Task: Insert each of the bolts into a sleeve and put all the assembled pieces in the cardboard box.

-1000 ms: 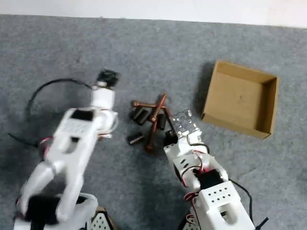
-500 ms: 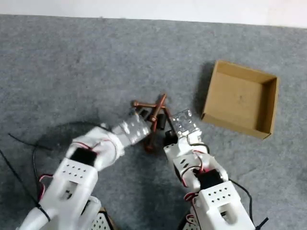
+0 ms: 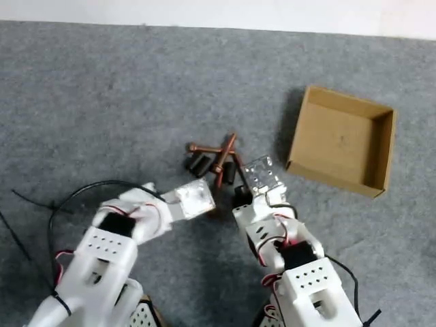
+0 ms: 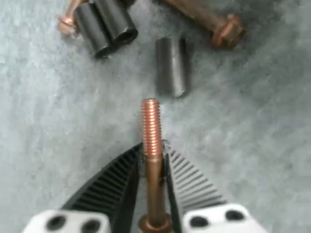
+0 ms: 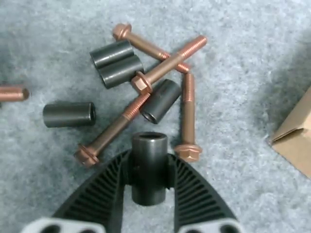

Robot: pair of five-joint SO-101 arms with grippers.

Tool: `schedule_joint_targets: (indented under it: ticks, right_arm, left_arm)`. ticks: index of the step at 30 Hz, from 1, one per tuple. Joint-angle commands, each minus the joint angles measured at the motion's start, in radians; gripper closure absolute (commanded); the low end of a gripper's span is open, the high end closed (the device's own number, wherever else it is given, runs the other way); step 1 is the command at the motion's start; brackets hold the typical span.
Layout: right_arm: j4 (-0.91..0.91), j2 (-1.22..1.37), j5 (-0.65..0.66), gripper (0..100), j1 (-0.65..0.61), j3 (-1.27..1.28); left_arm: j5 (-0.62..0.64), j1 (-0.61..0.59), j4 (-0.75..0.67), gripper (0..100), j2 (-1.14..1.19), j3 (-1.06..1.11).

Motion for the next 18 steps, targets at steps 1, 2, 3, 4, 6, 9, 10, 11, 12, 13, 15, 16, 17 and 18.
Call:
schedule_joint_targets:
  ticks: [1,2,3,4,6,9,10,11,12,13,15,16,17,18]
  right_arm:
    - [-0.061,-0.019,0.002,99.5,0.013,0.015]
    - [-0.076,-0.019,0.002,99.5,0.013,0.021]
    - [-0.084,-0.019,0.002,99.5,0.013,0.021]
    - [-0.088,-0.019,0.002,99.5,0.013,0.021]
    - [-0.088,-0.019,0.002,99.5,0.013,0.021]
    - [-0.088,-0.019,0.002,99.5,0.013,0.021]
    - [-0.088,-0.019,0.002,99.5,0.013,0.021]
    - [-0.088,-0.019,0.002,99.5,0.013,0.021]
    - [-0.088,-0.019,0.002,99.5,0.013,0.021]
    - [-0.088,-0.019,0.002,99.5,0.013,0.021]
    - [-0.088,-0.019,0.002,99.5,0.013,0.021]
    - [-0.088,-0.019,0.002,99.5,0.015,0.021]
    - [-0.088,-0.019,0.002,99.5,0.015,0.021]
    - [-0.088,-0.019,0.002,99.5,0.018,0.021]
  left_arm:
    - [-0.127,-0.154,0.025,100,-0.030,-0.045]
    - [-0.158,-0.183,0.055,100,-0.030,-0.074]
    - [-0.180,-0.206,0.091,100,-0.030,-0.113]
    - [-0.196,-0.220,0.132,100,-0.027,-0.157]
    - [-0.216,-0.223,0.209,100,0.013,-0.260]
    - [-0.235,-0.222,0.259,100,0.182,-0.426]
    - [-0.235,-0.223,0.265,100,0.268,-0.489]
    - [-0.232,-0.226,0.272,100,0.361,-0.556]
    - [-0.232,-0.228,0.288,100,0.461,-0.622]
    - [-0.230,-0.228,0.316,100,0.559,-0.697]
    - [-0.227,-0.228,0.394,100,0.746,-0.845]
    - [-0.215,-0.228,0.442,100,0.832,-0.911]
    - [-0.198,-0.228,0.480,100,0.908,-0.977]
    - [-0.183,-0.228,0.516,99,0.974,-1.041]
